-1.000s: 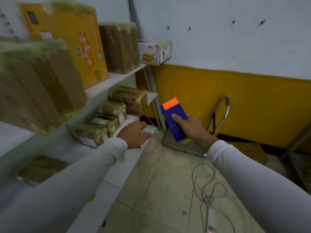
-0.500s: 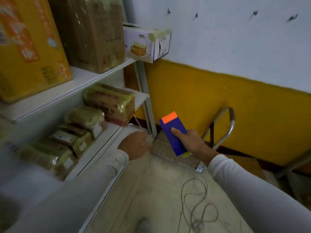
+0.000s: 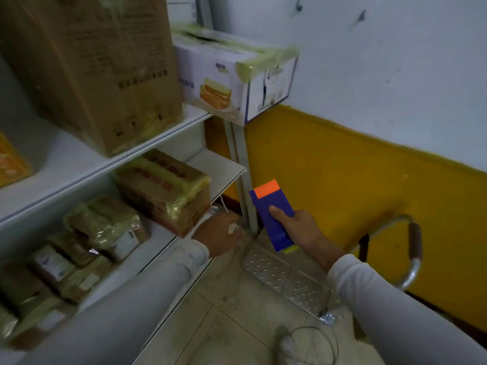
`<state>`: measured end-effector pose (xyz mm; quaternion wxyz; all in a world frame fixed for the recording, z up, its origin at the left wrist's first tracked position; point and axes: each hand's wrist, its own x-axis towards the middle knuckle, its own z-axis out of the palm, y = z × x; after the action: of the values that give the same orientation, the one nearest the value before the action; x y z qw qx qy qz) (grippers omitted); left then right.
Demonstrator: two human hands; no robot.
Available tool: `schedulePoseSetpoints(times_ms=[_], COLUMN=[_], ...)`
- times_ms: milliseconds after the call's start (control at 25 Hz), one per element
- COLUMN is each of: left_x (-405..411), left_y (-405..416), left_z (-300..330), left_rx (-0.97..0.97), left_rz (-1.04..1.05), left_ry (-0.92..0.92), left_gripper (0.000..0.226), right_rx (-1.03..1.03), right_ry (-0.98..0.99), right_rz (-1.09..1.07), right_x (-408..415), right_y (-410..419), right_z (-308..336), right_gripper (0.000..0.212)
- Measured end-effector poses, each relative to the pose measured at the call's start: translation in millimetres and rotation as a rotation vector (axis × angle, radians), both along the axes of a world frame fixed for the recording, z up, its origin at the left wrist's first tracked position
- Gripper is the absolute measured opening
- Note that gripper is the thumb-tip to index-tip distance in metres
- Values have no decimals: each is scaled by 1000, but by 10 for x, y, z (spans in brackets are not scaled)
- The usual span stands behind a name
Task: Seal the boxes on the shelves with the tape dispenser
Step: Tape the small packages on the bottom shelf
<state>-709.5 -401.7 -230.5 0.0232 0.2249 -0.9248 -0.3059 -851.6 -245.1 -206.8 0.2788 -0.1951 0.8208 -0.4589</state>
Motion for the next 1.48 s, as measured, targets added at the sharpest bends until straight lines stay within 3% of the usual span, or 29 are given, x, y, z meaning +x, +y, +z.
schedulePoseSetpoints(times_ms=[240,640,1000,1120,1240,1480], left_x=[-348,-352,-831,-889,-928,-717], left_y=[-245,-624,-1634,-1698,-1646,-1517], left_z=[-116,-223,-688,-851,-921,-858], left_rx=[124,28,-8,-26,-76,-91], left_rz=[424,841,1157,1220,1259,999], left_ry=[-19,56,-93,-172,-134,-27], left_gripper=[50,32,78,72,65,75], right_rx=[4,21,24,13,36,46], right_ry=[-178,-198,-140,-142,-132,-198], right_rz=[288,529,592,663,762,868], right_x=[-774,-1089,-1372,-1507,-1651,-1790], right_y=[-753,-1719,-2276,-2410,-2602,-2678], right_z=[-322,-567,-645,-654,-724,-808], right_gripper=[37,32,29,30,35,32])
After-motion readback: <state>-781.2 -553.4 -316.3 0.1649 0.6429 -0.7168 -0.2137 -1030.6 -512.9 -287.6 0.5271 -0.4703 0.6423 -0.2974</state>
